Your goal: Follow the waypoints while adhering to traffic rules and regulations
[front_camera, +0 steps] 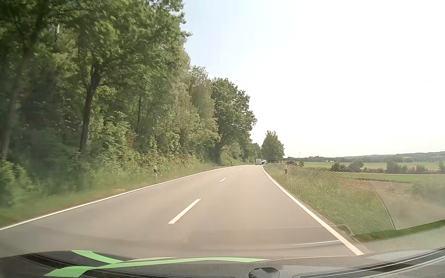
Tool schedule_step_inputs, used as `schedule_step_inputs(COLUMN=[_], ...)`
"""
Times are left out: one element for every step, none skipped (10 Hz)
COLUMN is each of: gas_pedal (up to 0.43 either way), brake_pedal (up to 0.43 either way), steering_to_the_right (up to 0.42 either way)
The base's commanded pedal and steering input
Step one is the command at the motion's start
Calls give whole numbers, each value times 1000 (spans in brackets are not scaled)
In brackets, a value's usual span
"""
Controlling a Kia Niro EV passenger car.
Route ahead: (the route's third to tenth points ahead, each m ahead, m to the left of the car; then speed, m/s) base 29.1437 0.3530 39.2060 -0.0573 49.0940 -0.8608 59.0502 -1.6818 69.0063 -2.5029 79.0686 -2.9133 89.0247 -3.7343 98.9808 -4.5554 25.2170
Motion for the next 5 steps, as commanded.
schedule_step_inputs(gas_pedal=[150,150,150,150,150], brake_pedal=[0,0,0,0,0], steering_to_the_right=[10,10,10,10,10])
